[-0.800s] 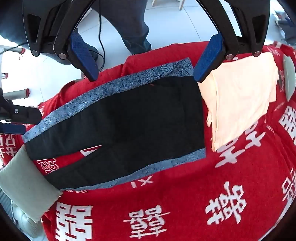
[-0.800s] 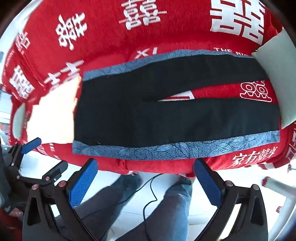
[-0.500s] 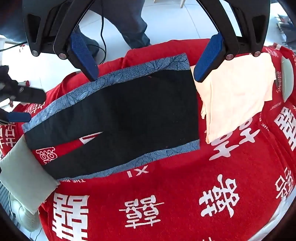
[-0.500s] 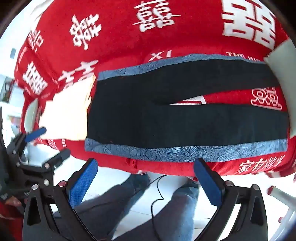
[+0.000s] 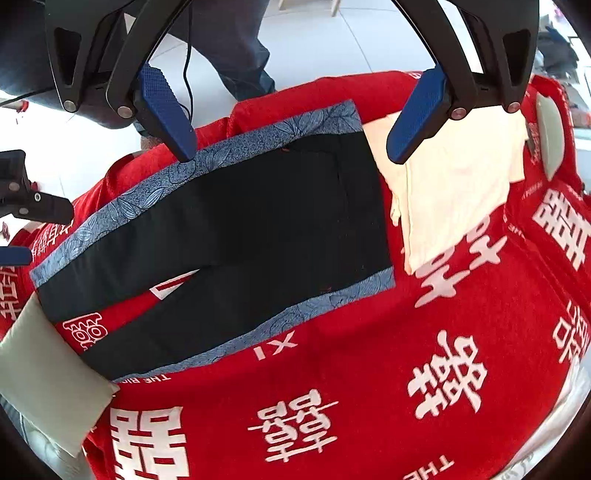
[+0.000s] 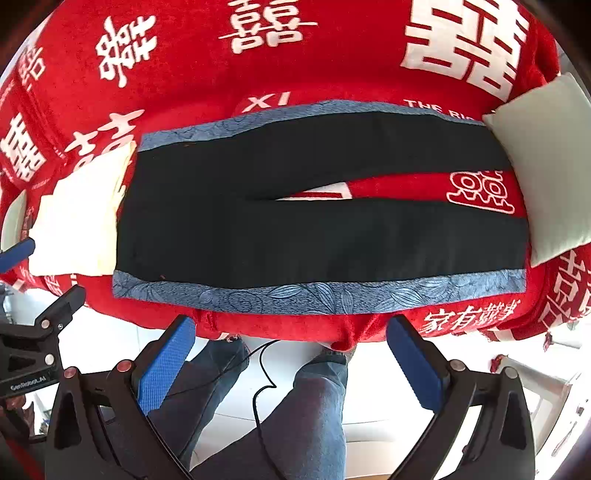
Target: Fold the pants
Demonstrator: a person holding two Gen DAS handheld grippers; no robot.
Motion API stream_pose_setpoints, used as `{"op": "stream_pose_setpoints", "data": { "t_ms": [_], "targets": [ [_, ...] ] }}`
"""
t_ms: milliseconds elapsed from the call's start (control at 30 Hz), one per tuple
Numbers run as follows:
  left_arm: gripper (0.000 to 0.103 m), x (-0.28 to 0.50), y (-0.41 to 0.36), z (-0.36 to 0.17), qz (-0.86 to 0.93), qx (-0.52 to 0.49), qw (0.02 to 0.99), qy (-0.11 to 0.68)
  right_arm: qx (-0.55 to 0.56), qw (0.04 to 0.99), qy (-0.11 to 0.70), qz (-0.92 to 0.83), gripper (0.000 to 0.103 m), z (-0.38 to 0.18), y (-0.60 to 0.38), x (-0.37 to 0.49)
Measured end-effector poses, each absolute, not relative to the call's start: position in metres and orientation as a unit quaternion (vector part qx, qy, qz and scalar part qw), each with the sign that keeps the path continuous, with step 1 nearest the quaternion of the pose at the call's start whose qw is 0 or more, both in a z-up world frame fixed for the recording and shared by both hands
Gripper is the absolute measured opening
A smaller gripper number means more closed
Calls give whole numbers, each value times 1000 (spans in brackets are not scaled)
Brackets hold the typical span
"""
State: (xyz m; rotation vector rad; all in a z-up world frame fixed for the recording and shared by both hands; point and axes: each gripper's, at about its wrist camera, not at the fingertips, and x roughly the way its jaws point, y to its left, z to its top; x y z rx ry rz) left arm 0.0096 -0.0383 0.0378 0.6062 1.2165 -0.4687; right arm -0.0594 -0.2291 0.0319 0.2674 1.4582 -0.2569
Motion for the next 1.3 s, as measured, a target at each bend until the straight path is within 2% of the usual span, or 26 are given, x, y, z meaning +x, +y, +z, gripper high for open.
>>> {"op": "stream_pose_setpoints", "data": {
  "t_ms": [1300],
  "targets": [
    [103, 13, -44, 55, -198, 286, 779, 521, 121, 728, 657, -152, 103, 38, -242, -61]
  ]
}}
